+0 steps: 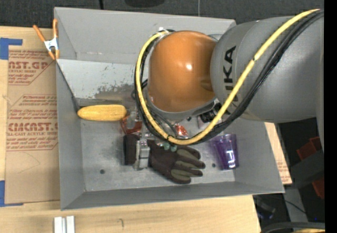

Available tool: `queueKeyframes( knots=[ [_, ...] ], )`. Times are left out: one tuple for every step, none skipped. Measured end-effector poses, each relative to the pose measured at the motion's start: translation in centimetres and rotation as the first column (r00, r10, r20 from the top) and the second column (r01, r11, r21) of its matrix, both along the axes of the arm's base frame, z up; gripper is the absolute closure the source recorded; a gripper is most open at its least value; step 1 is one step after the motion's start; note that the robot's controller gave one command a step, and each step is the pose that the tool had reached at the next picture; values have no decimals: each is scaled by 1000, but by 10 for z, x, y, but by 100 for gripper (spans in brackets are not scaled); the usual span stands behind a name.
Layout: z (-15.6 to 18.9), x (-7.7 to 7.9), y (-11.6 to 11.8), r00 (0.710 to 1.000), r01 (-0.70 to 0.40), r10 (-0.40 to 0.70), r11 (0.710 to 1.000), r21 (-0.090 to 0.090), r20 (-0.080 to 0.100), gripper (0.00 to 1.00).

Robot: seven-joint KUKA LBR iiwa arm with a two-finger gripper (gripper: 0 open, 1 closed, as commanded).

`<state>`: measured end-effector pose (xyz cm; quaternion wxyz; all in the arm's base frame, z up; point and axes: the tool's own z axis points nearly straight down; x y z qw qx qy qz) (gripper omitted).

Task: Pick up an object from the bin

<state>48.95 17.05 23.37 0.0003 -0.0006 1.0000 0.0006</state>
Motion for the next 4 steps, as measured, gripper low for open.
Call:
queueKeyframes(
  knots=[
    [-49, 26, -32, 1000, 19, -19, 1000, 3, 8, 0],
    [-82, 28, -54, 999, -39, 39, 999, -2, -2, 0],
    [-100, 28, -70, 999, 51, -51, 999, 0, 0, 0],
    [-163, 38, -97, 997, -75, 75, 997, 0, 1, 100]
  ],
)
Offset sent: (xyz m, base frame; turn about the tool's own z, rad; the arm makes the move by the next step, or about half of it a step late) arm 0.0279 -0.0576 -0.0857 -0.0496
